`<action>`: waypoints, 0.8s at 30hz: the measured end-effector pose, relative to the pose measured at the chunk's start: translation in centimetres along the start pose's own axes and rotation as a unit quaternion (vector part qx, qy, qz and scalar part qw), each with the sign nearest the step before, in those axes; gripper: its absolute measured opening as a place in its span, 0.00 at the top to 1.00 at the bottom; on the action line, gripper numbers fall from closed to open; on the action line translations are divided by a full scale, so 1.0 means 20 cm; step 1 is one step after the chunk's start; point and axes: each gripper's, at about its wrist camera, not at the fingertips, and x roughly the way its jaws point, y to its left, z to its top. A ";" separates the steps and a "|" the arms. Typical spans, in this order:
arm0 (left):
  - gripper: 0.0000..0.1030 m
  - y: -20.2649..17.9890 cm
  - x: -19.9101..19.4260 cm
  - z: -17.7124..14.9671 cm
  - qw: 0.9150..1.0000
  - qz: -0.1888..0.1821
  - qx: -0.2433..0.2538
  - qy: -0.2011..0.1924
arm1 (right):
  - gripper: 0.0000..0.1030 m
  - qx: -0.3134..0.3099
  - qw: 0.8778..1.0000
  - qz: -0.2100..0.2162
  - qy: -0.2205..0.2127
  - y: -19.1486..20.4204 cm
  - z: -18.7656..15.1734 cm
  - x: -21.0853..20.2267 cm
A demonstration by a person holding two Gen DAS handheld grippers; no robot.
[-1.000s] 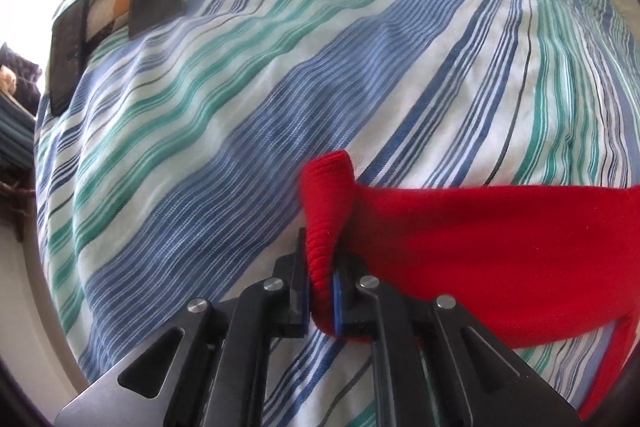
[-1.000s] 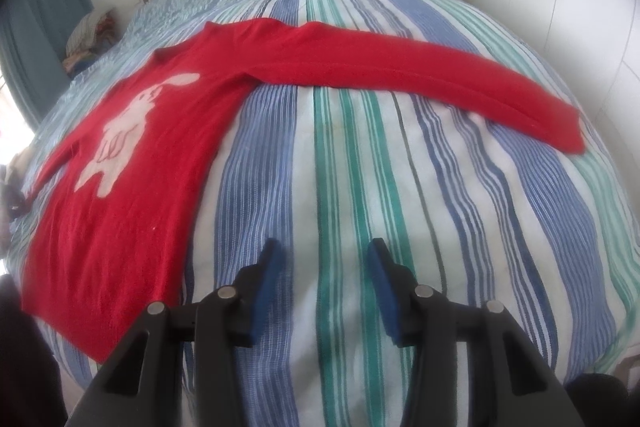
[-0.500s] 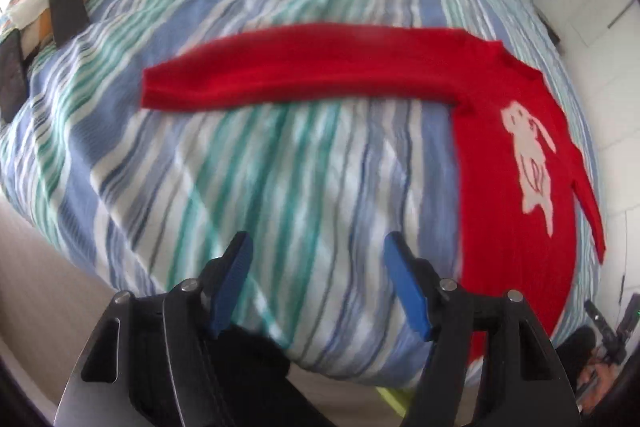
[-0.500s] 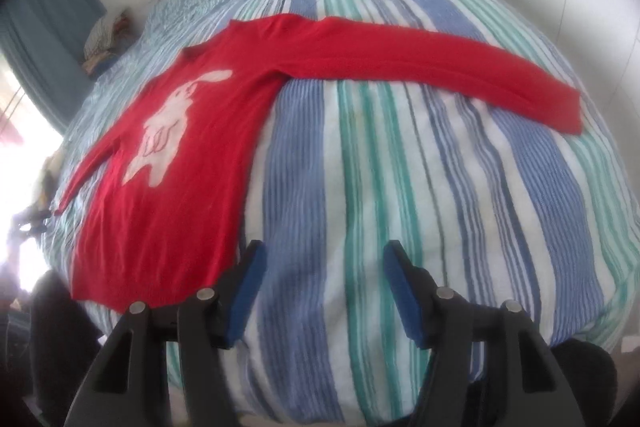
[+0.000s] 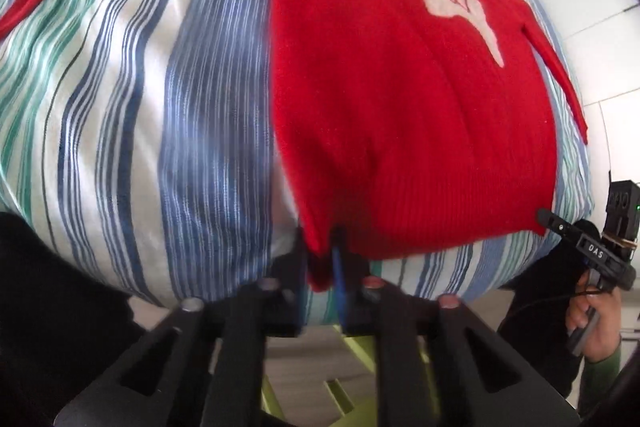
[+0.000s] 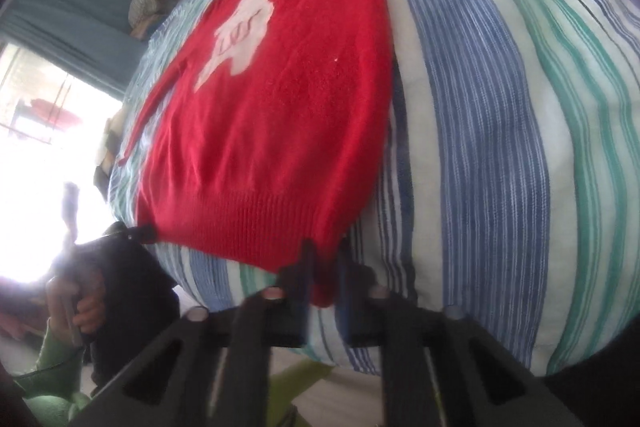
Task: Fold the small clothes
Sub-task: 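Grasp the hem with the left gripper while the right gripper grasps the hem, pull, release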
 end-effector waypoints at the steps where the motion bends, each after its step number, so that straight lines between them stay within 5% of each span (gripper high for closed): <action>1: 0.96 0.01 -0.01 -0.01 1.000 0.001 -0.009 -0.004 | 0.96 0.001 1.000 -0.015 0.003 0.00 0.00 0.00; 8: 0.98 0.05 0.00 -0.06 1.000 0.024 -0.011 -0.009 | 0.97 -0.008 0.995 -0.097 0.014 0.00 -0.02 -0.06; 17: 0.93 -0.04 0.07 -0.01 0.999 0.044 -0.007 -0.020 | 0.98 -0.004 0.994 -0.107 0.020 -0.05 0.00 0.03; 19: 0.81 -0.08 0.02 -0.04 0.998 0.050 -0.008 -0.025 | 0.90 0.002 0.996 -0.092 0.013 -0.05 -0.01 0.01; 21: 0.43 -0.11 -0.07 -0.07 0.998 0.048 -0.013 -0.042 | 0.63 0.012 0.997 -0.075 0.008 -0.05 -0.01 -0.03; 24: 0.35 -0.16 -0.26 -0.07 0.996 0.016 -0.023 -0.083 | 0.52 0.011 0.996 -0.087 -0.010 -0.04 -0.01 -0.11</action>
